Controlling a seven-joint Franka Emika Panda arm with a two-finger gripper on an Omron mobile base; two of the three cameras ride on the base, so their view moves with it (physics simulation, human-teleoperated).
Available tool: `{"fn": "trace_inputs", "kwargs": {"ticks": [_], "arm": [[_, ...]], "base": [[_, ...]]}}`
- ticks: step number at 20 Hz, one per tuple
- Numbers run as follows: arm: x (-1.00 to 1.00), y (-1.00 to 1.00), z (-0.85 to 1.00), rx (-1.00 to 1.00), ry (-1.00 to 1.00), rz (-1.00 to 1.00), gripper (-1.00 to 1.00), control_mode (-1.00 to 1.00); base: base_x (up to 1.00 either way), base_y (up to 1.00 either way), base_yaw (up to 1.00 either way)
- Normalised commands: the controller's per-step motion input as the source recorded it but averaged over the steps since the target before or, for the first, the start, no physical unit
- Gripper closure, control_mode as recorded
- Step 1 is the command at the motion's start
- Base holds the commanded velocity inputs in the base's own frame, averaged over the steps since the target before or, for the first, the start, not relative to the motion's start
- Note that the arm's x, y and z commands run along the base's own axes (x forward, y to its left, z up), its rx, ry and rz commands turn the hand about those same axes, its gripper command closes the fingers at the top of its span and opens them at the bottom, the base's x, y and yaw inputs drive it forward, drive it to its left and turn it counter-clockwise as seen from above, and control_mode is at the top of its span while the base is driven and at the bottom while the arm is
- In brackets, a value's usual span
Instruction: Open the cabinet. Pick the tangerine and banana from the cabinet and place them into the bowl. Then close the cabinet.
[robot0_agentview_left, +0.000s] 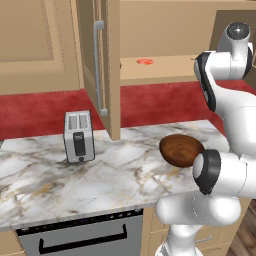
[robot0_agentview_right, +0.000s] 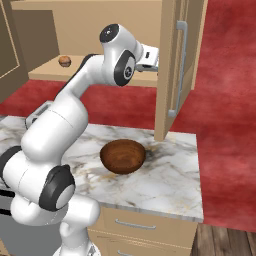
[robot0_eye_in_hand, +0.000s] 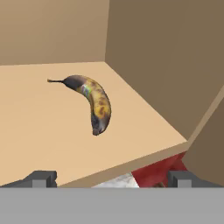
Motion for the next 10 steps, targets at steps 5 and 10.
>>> {"fn": "trace_inputs", "kwargs": {"ticks": [5, 10], "arm": [[0.38, -0.12, -0.1, 0.0, 0.0, 0.0, -1.0, -1.0], [0.34, -0.12, -0.08, 0.0, 0.0, 0.0, -1.0, -1.0]], "base": [[0.0, 0.0, 0.0], [0.0, 0.0, 0.0]]}}
